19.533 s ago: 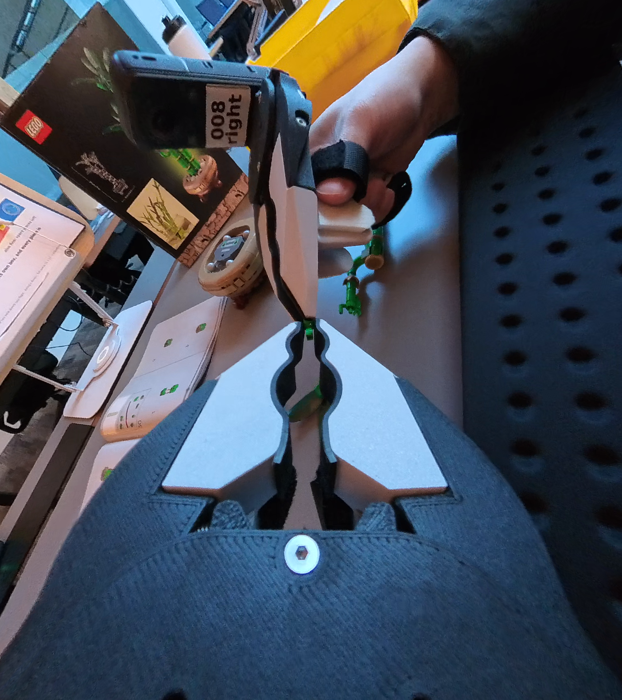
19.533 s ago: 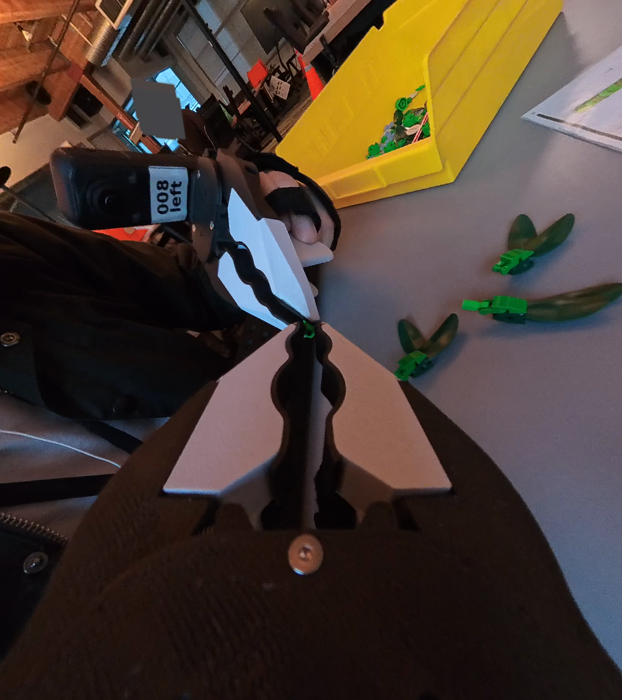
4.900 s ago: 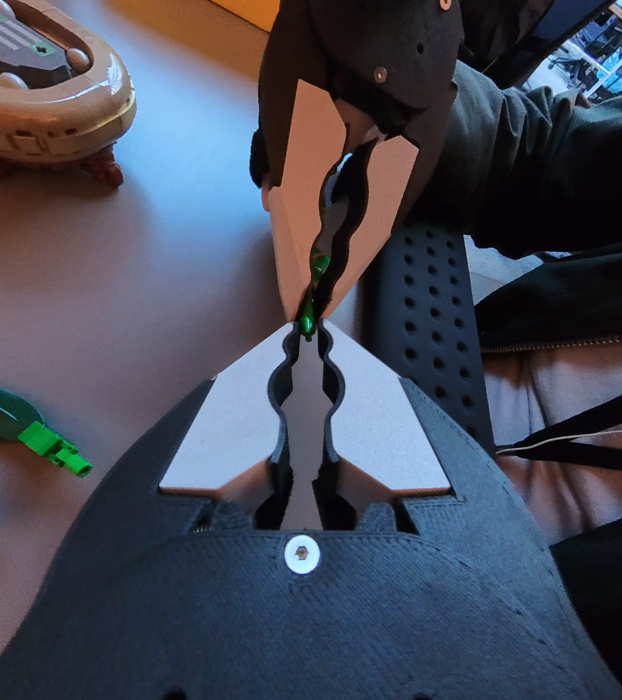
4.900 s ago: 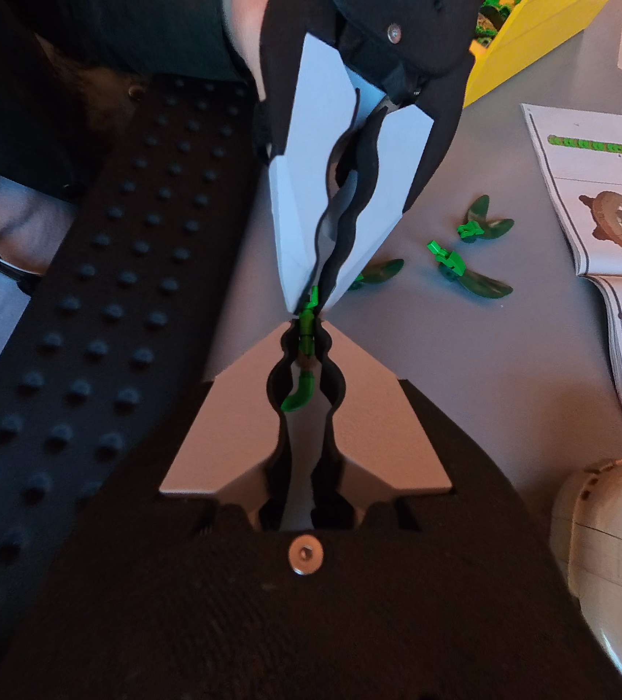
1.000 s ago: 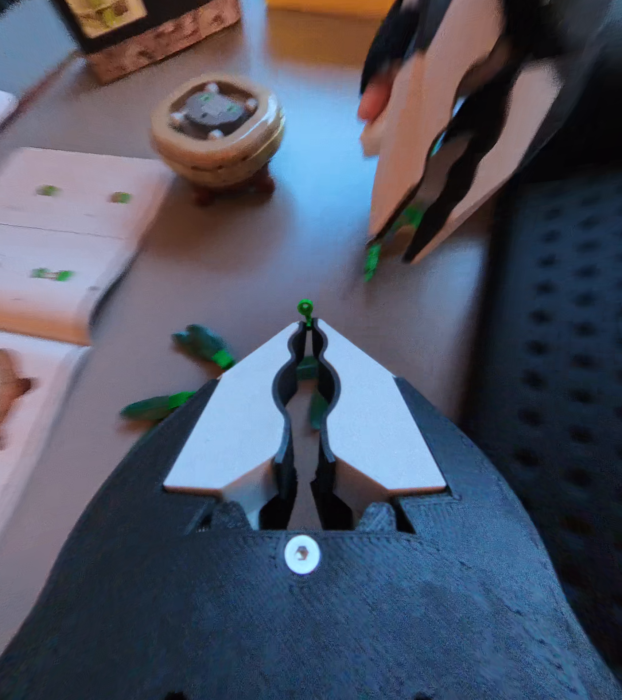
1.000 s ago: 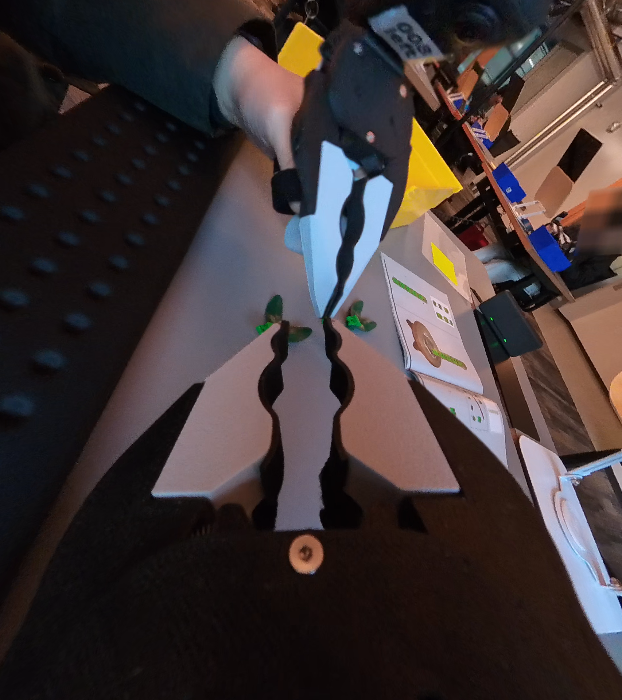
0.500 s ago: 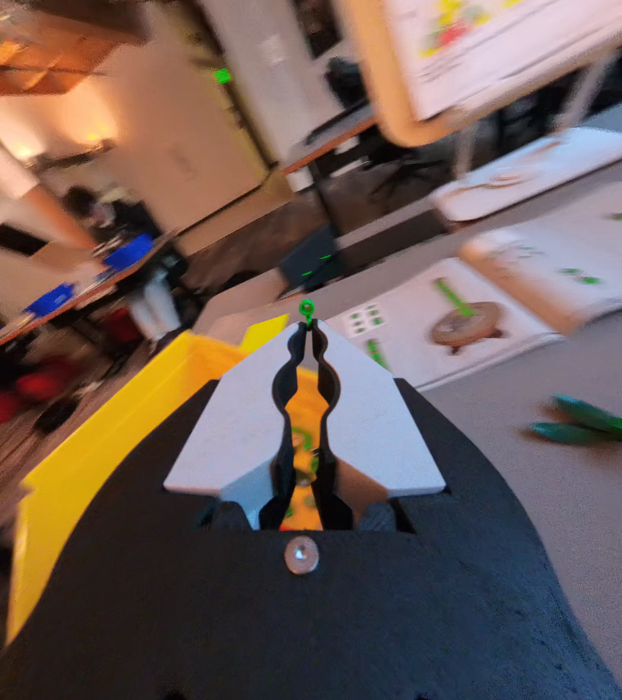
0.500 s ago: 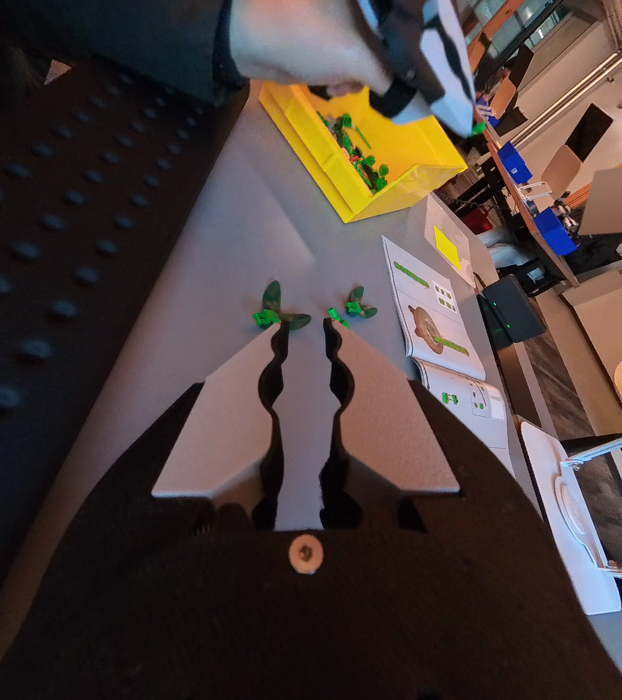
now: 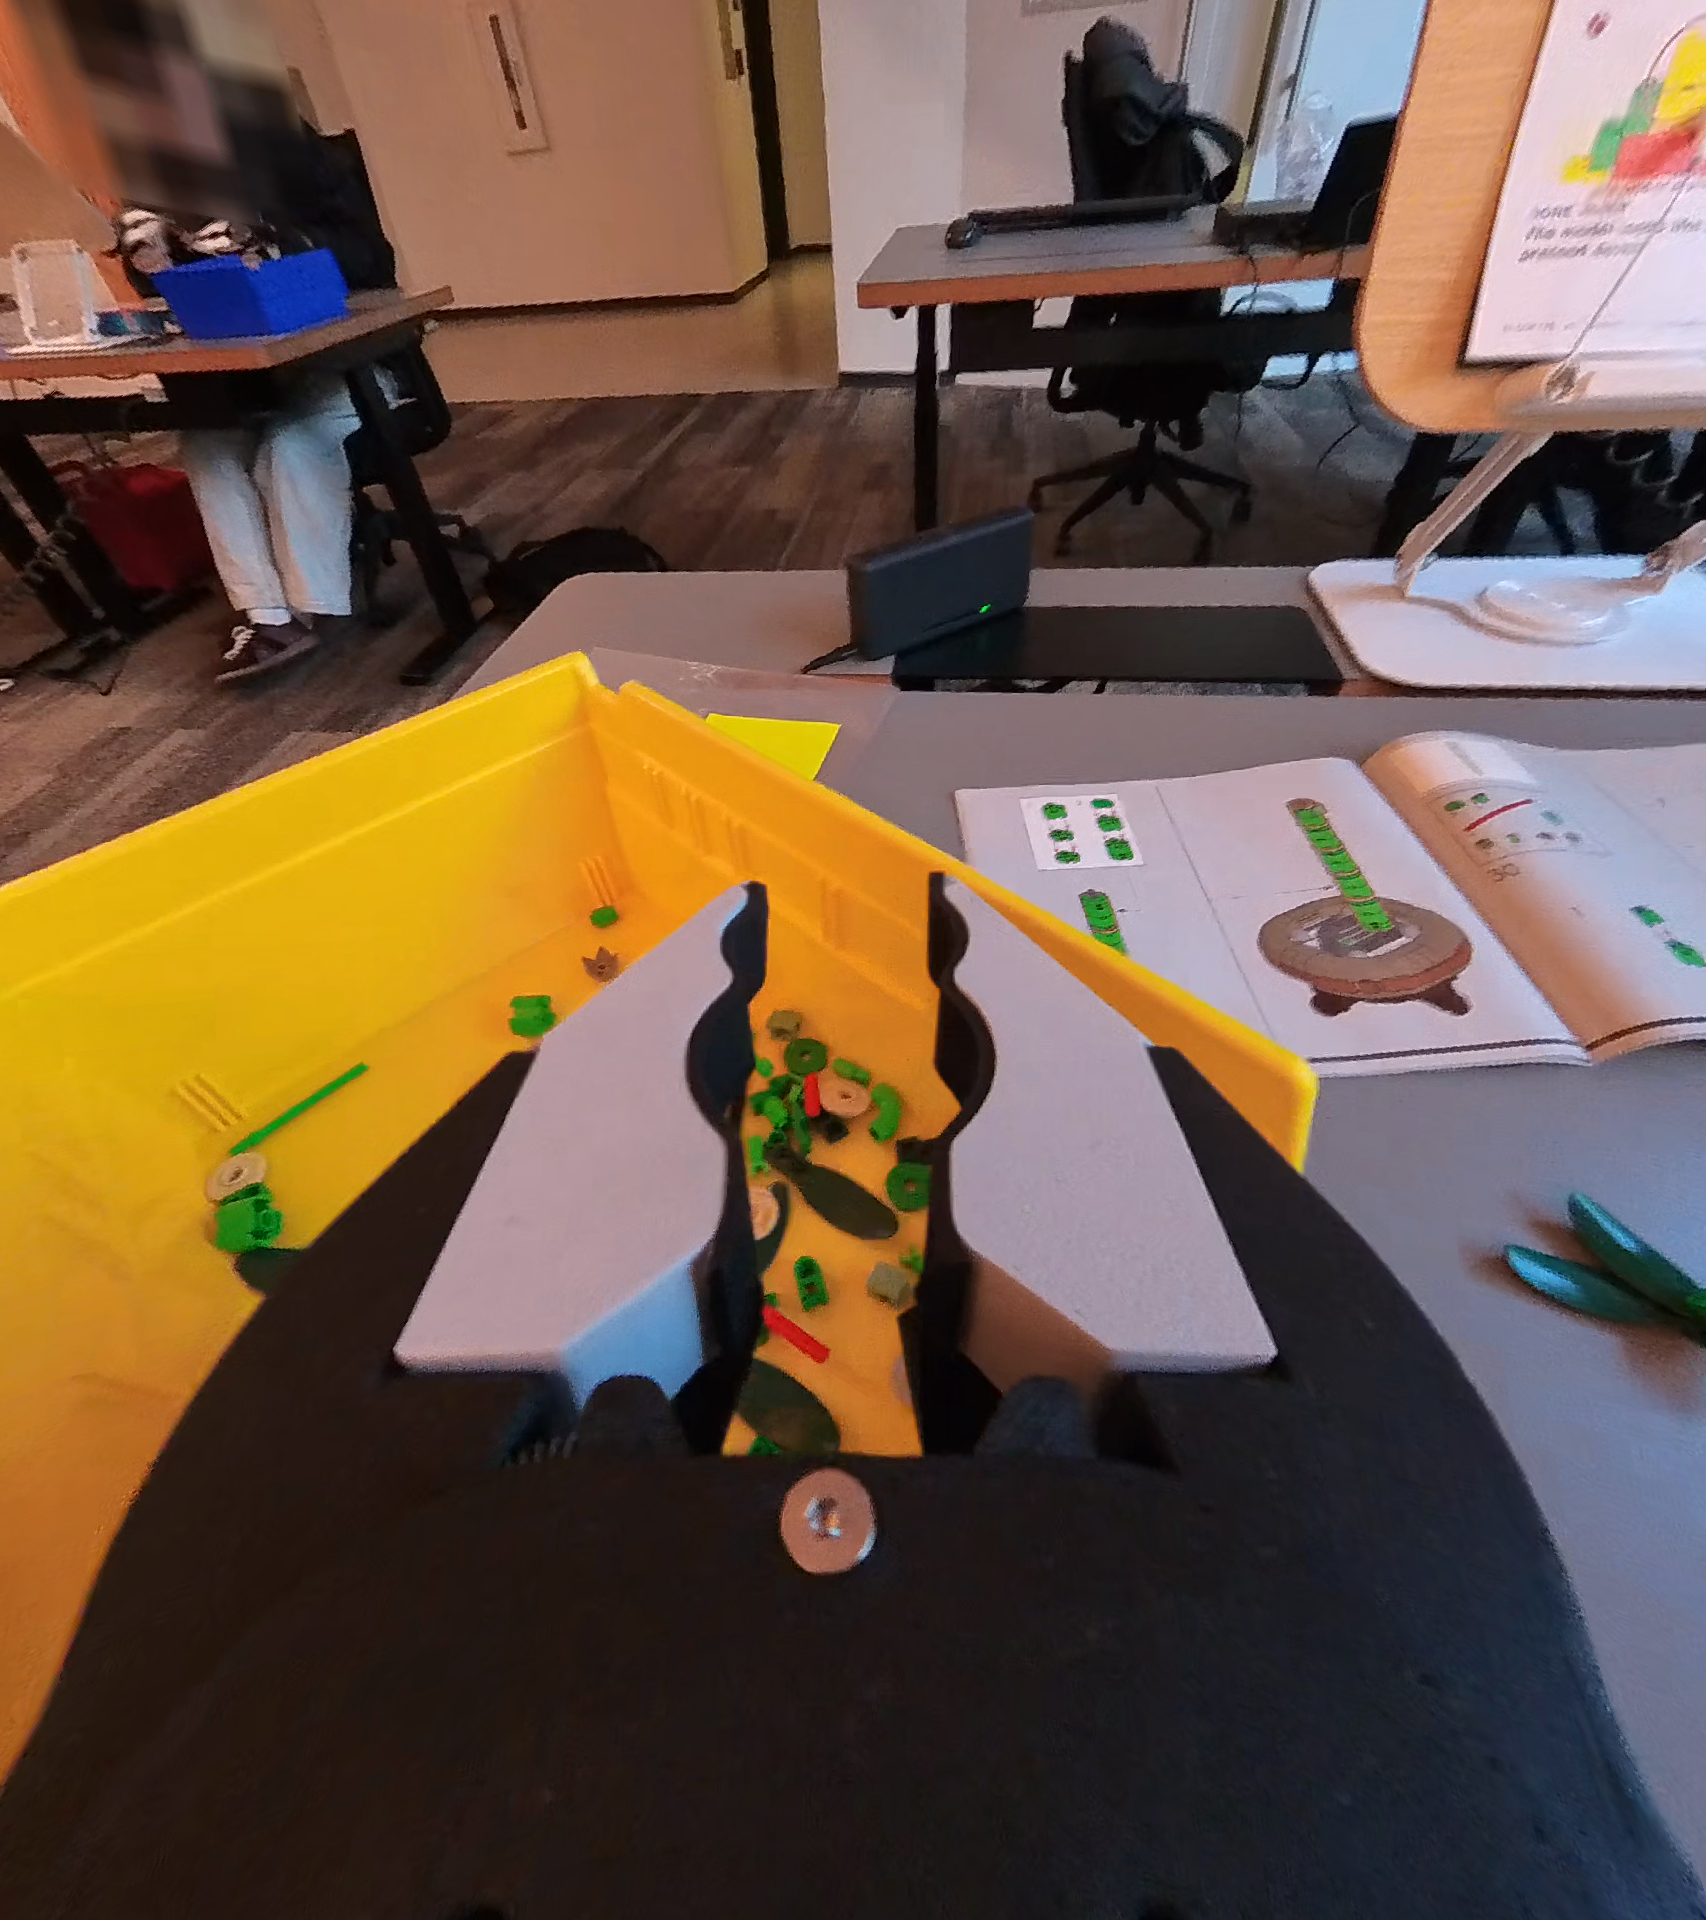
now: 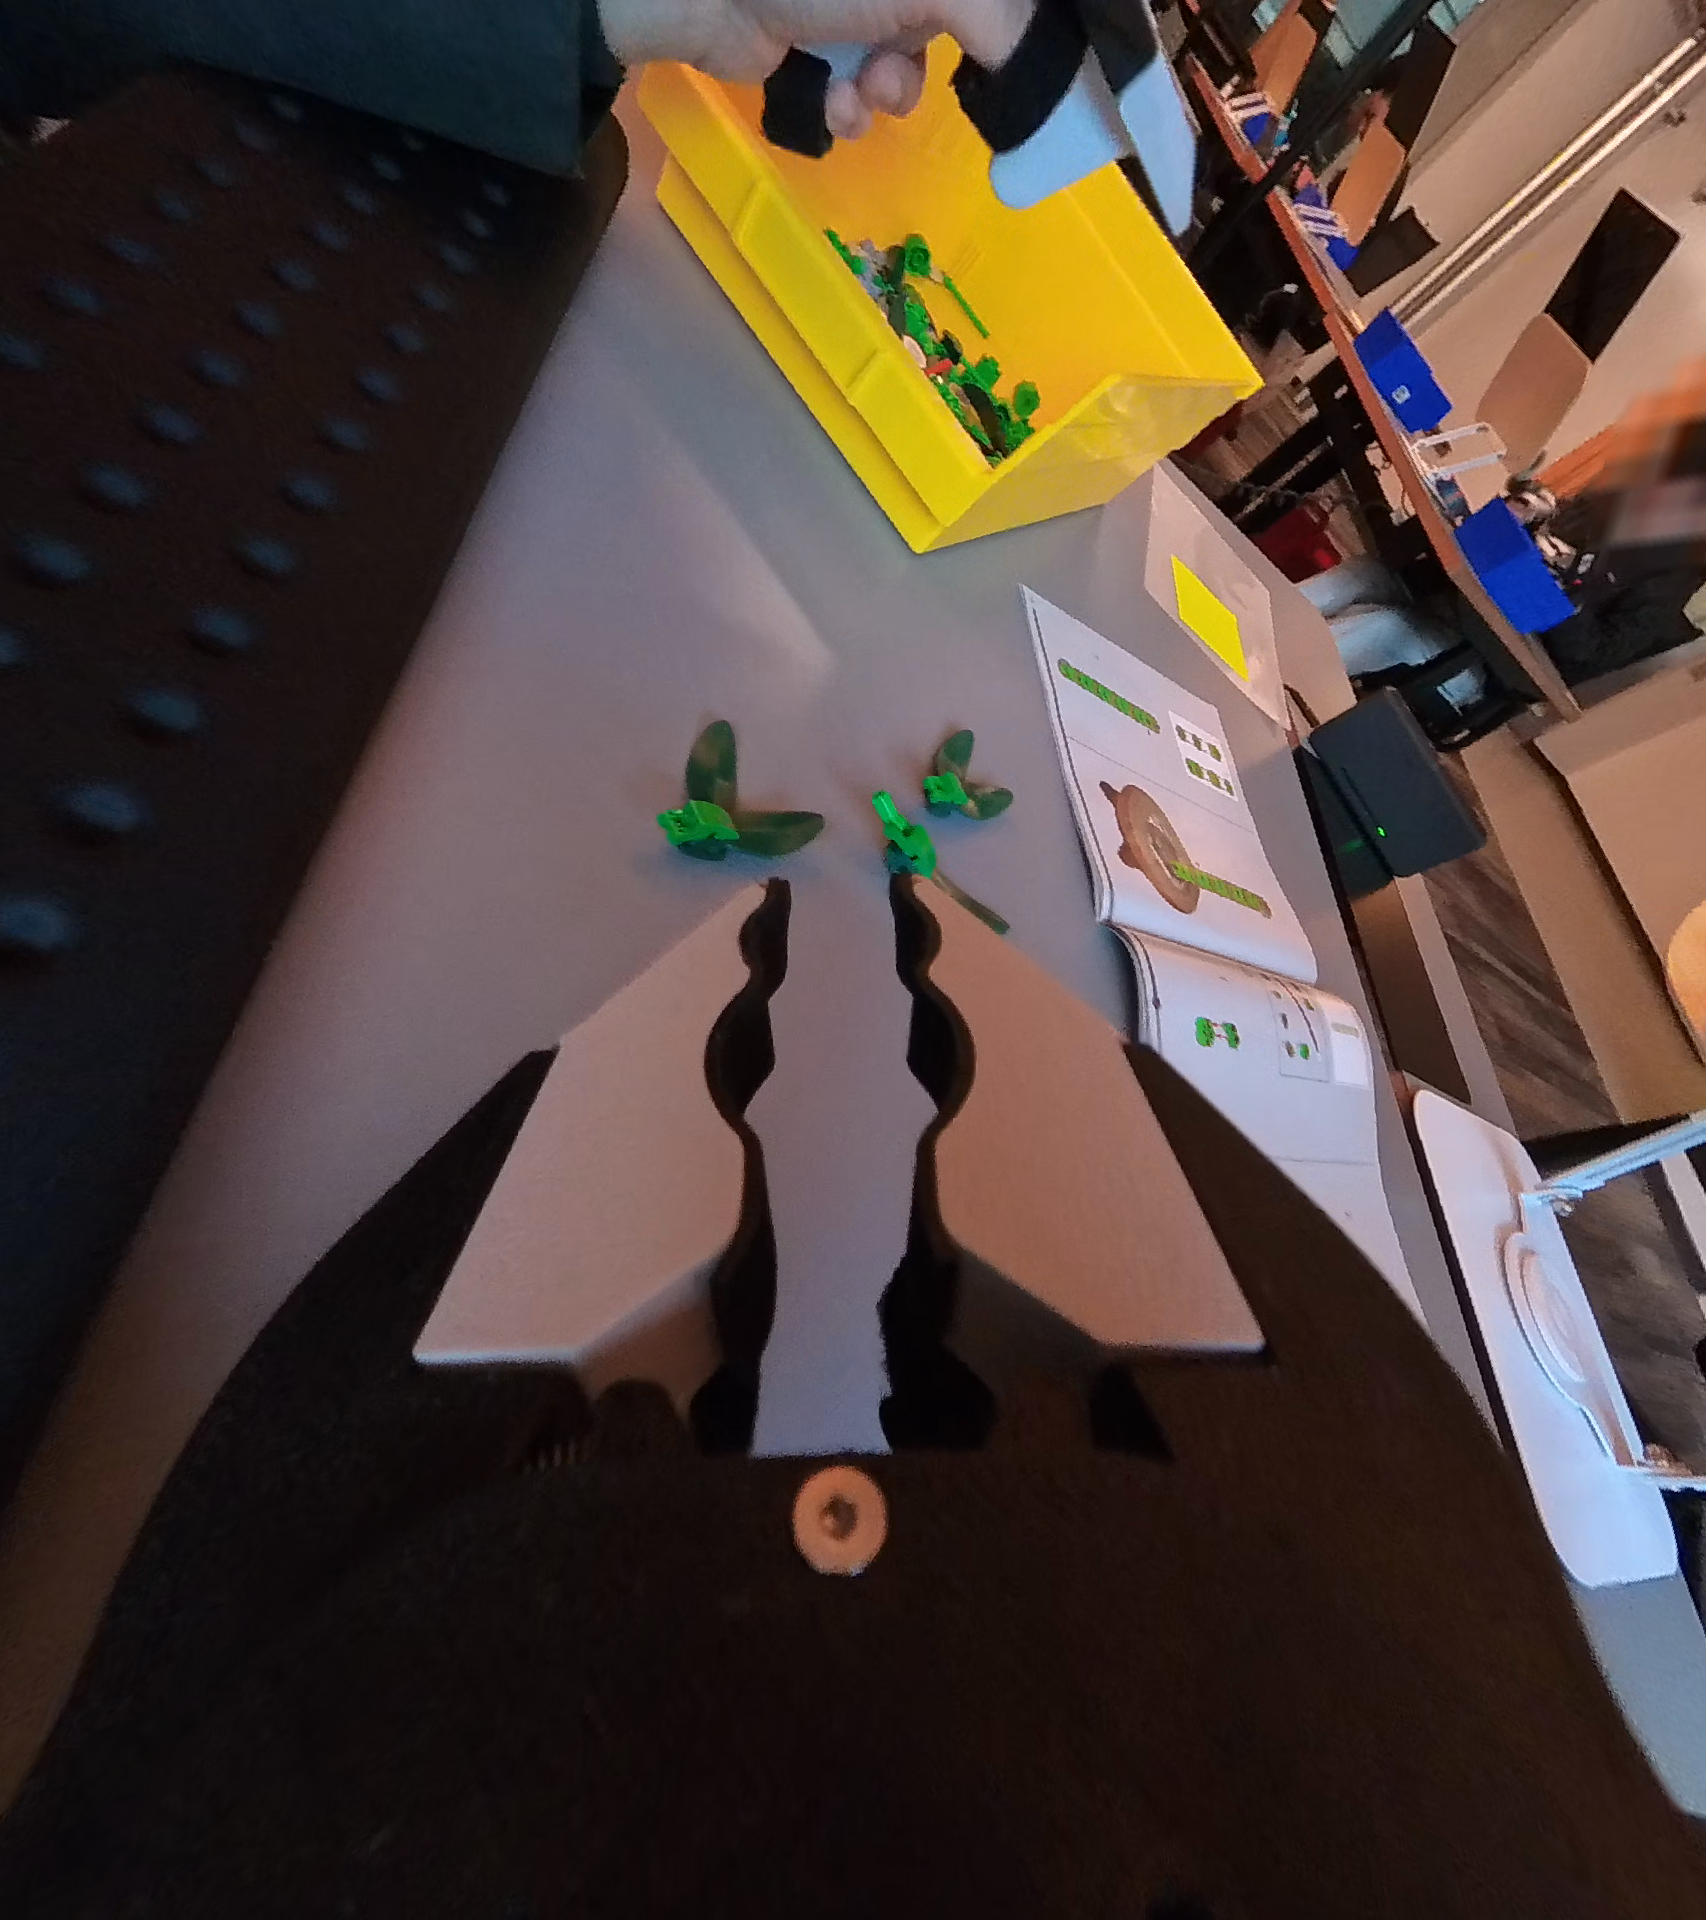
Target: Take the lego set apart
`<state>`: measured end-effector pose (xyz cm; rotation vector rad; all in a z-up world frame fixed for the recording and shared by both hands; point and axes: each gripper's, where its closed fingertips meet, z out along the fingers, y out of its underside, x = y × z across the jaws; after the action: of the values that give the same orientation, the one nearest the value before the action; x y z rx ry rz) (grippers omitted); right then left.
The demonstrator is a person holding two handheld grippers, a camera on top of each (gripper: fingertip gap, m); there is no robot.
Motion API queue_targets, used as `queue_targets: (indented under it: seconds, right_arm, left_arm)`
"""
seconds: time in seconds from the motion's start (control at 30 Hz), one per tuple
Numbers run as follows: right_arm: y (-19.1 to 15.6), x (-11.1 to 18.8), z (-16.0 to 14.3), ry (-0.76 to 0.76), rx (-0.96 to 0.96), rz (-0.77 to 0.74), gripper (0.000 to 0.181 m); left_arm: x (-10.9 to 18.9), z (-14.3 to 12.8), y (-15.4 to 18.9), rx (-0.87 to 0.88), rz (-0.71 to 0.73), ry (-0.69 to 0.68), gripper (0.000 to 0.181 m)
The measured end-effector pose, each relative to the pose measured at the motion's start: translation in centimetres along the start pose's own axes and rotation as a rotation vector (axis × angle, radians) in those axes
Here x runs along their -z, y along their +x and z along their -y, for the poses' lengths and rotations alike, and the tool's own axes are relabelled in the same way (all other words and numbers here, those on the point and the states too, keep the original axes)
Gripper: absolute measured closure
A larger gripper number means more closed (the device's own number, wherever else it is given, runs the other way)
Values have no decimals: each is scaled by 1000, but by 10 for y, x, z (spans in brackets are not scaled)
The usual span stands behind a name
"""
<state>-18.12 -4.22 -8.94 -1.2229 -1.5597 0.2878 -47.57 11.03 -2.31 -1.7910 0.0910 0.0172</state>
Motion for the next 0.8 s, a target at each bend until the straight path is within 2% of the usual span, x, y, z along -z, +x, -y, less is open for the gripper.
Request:
queue_targets:
  seconds: [0.1,0.17,0.23,0.37,0.47,0.53,0.63,0.8]
  right_arm:
    - [11,5,-9,-42,-39,-38,161]
    - [17,11,-18,-67,-130,-33,160]
    - [12,16,-27,-82,-260,39,156]
    - [-5,23,-40,-123,-453,196,156]
    - [-20,21,-48,-176,-518,282,156]
    - [-29,19,-53,-212,-533,327,157]
    - [-40,17,-56,-248,-575,397,170]
    - [-41,15,-55,-235,-632,425,172]
  left_arm:
    - [10,21,26,41,-139,132,157]
    - [24,36,67,30,-331,235,161]
    - [38,38,113,-21,-518,270,163]
    - [65,4,204,-200,-872,159,159]
    - [91,-32,252,-275,-1108,25,155]
    - [103,-53,271,-316,-1198,-63,151]
    - [117,-80,290,-414,-1286,-142,151]
    - [134,-121,310,-582,-1360,-258,151]
